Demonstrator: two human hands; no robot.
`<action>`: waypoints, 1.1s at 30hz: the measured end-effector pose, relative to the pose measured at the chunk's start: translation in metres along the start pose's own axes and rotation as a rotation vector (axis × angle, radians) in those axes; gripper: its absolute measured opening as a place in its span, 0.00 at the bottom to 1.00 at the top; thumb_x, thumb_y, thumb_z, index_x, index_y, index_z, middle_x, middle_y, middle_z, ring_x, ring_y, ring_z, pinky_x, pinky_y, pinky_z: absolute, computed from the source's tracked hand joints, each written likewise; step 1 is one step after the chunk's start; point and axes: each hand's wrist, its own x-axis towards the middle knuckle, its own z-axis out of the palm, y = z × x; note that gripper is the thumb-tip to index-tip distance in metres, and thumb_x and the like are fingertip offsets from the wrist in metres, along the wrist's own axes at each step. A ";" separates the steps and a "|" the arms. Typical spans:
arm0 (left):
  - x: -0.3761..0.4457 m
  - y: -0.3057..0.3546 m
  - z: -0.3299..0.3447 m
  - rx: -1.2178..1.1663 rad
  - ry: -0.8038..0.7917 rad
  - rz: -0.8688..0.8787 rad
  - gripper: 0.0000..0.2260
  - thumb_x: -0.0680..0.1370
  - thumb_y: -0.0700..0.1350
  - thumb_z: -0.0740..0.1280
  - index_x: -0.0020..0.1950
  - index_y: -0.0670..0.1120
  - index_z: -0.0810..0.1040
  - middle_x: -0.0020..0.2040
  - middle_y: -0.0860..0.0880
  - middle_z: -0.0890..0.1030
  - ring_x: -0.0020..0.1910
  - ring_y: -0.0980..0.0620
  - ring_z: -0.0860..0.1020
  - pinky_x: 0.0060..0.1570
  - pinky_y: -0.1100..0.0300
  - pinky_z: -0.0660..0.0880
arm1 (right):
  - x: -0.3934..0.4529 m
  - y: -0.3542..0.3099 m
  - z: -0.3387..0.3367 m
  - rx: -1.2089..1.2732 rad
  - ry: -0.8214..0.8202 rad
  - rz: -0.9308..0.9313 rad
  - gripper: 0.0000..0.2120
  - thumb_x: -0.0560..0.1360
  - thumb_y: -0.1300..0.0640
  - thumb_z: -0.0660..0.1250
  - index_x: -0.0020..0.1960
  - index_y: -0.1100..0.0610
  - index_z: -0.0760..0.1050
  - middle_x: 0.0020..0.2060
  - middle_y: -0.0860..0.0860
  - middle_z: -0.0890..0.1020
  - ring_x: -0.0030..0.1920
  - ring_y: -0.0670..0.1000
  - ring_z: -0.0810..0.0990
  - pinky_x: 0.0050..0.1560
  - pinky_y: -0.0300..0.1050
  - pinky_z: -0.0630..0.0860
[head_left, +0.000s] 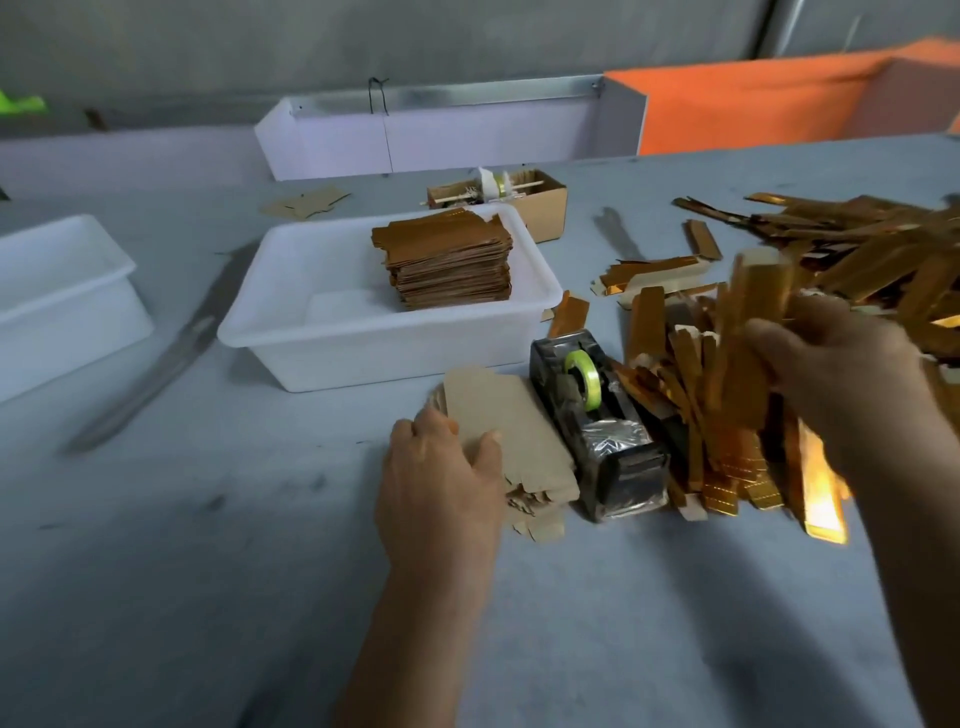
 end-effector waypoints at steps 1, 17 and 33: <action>0.003 -0.001 0.003 -0.050 -0.051 -0.040 0.15 0.76 0.54 0.67 0.57 0.46 0.74 0.55 0.48 0.77 0.55 0.47 0.76 0.50 0.55 0.73 | 0.011 0.002 -0.004 -0.132 0.097 0.009 0.18 0.77 0.49 0.62 0.66 0.51 0.68 0.53 0.54 0.77 0.49 0.55 0.78 0.40 0.47 0.75; 0.021 -0.028 -0.001 -0.708 -0.125 -0.199 0.09 0.71 0.45 0.75 0.35 0.44 0.79 0.20 0.57 0.73 0.20 0.62 0.68 0.24 0.71 0.67 | -0.073 0.003 0.017 0.003 -0.002 -0.211 0.06 0.74 0.50 0.64 0.50 0.41 0.74 0.49 0.41 0.78 0.48 0.45 0.78 0.40 0.37 0.71; -0.028 0.006 -0.022 -1.085 -0.467 -0.064 0.15 0.64 0.44 0.74 0.49 0.43 0.81 0.42 0.47 0.86 0.39 0.55 0.84 0.33 0.69 0.75 | -0.103 -0.020 0.032 0.678 -0.444 0.150 0.12 0.62 0.55 0.69 0.45 0.53 0.82 0.38 0.58 0.82 0.38 0.46 0.83 0.33 0.35 0.78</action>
